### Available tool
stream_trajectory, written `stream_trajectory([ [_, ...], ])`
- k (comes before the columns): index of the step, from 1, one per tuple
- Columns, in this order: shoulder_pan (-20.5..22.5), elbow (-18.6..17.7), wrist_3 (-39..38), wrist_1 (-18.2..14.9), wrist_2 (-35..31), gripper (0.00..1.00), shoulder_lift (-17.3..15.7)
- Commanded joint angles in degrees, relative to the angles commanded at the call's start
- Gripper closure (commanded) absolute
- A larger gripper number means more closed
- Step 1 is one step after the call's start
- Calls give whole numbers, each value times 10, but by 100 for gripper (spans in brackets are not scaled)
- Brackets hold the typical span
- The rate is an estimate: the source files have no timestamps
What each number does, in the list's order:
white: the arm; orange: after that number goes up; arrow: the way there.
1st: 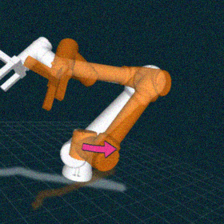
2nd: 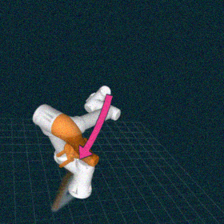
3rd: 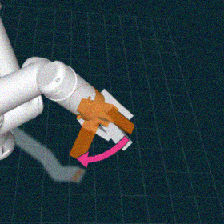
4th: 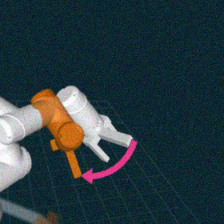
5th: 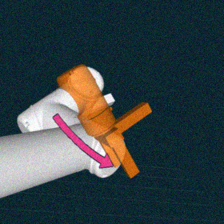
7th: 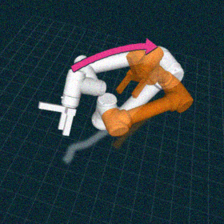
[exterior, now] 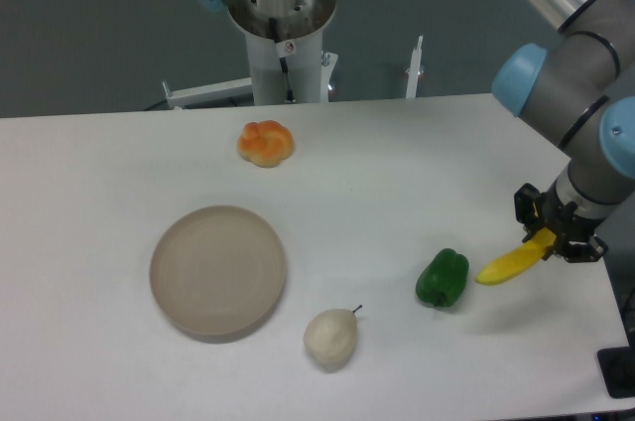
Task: Place bananas on a plate
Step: 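Lift the held yellow banana with the gripper off the table, then carry the banana over the pepper and pear toward the beige plate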
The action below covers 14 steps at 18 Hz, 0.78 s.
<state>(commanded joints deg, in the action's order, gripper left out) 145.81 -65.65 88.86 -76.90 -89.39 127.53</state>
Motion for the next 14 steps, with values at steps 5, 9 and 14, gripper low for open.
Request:
stream_trajectory([
  [5,-13,-3,-11,-3,-2,100,-7],
  [9,-46,-33,-60,-4,16,100,-29],
  [14,-111,-87,-147,-2,33,100,-71],
])
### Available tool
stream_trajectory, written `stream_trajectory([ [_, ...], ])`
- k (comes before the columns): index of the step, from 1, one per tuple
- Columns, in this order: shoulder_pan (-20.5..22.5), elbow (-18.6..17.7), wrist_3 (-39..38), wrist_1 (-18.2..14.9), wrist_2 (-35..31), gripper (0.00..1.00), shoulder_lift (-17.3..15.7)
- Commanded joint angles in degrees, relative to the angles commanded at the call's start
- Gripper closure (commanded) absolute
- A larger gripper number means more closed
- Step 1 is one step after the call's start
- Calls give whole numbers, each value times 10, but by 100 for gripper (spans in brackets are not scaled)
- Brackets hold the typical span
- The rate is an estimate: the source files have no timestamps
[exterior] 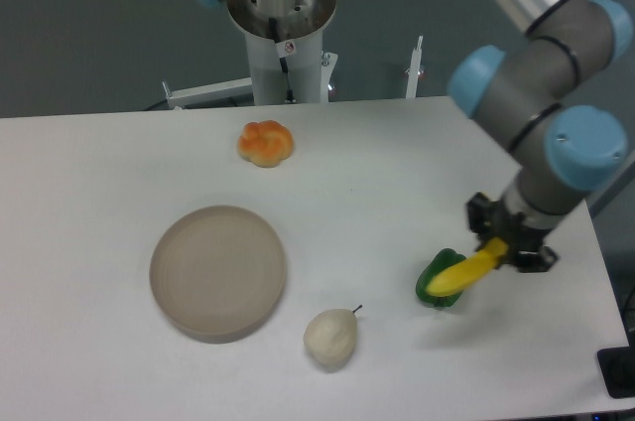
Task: Place bananas on a plate
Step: 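Carry the banana over the pepper and pear toward the beige plate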
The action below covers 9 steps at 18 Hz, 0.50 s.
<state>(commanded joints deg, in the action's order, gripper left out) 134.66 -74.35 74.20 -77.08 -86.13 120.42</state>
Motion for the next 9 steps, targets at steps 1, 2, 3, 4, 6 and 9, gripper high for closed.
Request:
stream_trajectory([
  [1,-23,-4,-29,0,0,100,-10],
  [2,-44,-5,-54,0,0,100,-15],
  [3,-67,-12,-87,0,0,100,-18],
  [4,-84,-20,-111,3,1,100,-18],
  [6,-119,-29,-138,4,2,100,-18],
  [9,-150,-70,-180,6,3,100,-27],
])
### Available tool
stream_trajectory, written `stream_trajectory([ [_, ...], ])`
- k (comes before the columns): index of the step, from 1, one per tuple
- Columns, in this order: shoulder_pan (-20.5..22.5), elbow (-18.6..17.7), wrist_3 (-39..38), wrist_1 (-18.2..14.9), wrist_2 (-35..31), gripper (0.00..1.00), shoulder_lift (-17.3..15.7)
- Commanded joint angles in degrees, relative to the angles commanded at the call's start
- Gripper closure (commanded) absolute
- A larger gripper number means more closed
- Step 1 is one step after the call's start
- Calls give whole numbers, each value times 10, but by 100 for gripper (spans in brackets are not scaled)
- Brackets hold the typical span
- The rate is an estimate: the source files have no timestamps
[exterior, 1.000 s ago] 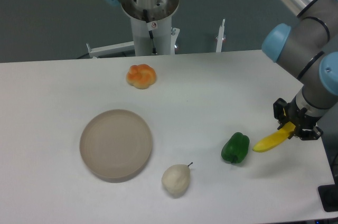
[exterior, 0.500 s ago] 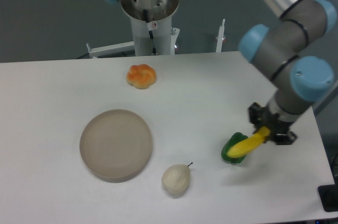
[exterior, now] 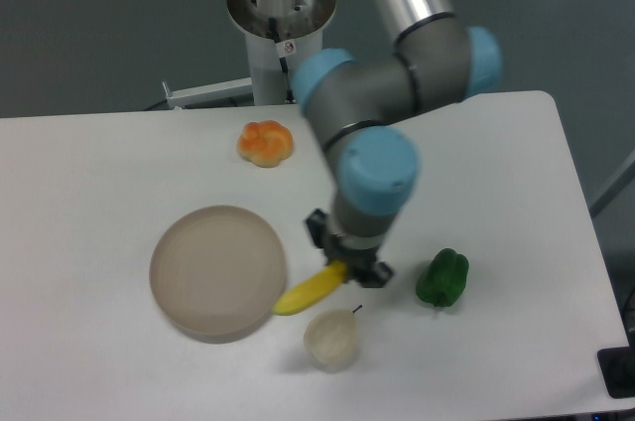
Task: Place bananas on a plate
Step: 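Carry the banana over the pepper and pear toward the beige plate, then lower the banana onto the plate and open the gripper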
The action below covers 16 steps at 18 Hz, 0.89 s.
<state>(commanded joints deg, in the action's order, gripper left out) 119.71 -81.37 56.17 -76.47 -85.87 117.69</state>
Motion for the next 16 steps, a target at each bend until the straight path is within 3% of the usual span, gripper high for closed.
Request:
stream_trajectory([
  [3,-10,-44,-44,2,23,100,-18],
  [6,-16,-56,-71,13,38,100,-27],
  [11,-37,-56,-132,83,43,100,16],
  [13,-45,-54,-134,92,40,100,39],
  [16,-48,-56,-138,92,41,93,46],
])
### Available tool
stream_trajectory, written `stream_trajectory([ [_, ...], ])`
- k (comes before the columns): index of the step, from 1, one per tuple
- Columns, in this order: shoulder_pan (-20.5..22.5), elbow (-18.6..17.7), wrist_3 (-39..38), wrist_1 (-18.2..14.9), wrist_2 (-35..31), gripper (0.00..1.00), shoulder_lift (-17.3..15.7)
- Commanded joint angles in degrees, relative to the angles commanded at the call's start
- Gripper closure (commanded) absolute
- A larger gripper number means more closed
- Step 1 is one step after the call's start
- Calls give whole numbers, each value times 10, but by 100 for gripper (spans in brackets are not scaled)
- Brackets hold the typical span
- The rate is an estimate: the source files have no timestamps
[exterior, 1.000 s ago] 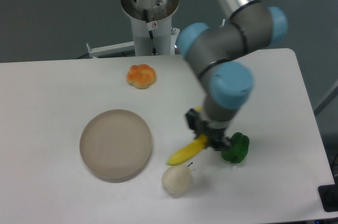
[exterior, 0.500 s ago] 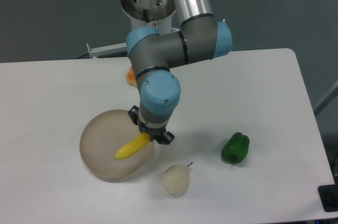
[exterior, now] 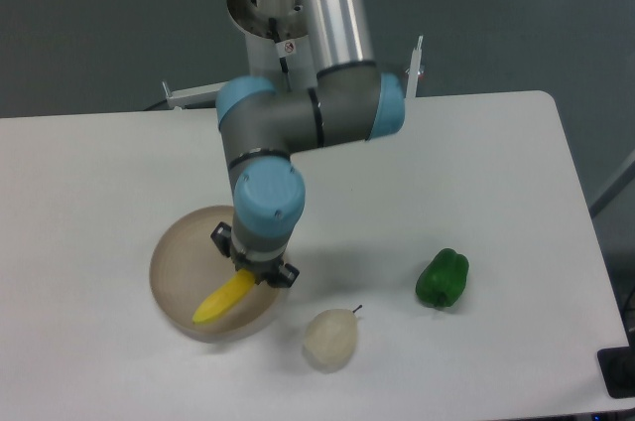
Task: Place bananas on a plate
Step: 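Lower the banana onto the plate and open the gripper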
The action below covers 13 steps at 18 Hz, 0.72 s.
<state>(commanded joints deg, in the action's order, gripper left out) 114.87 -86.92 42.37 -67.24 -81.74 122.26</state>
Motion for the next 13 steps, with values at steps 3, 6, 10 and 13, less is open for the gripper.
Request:
stream_trajectory([
  [3,0,-4,-1,-1,-1,85,0],
  [6,0,-11,3,3,-4,47,-4],
  [10,0,-12,6,5,-15,0,-15],
  [13,1,-1,10,6,-25,0,-33],
])
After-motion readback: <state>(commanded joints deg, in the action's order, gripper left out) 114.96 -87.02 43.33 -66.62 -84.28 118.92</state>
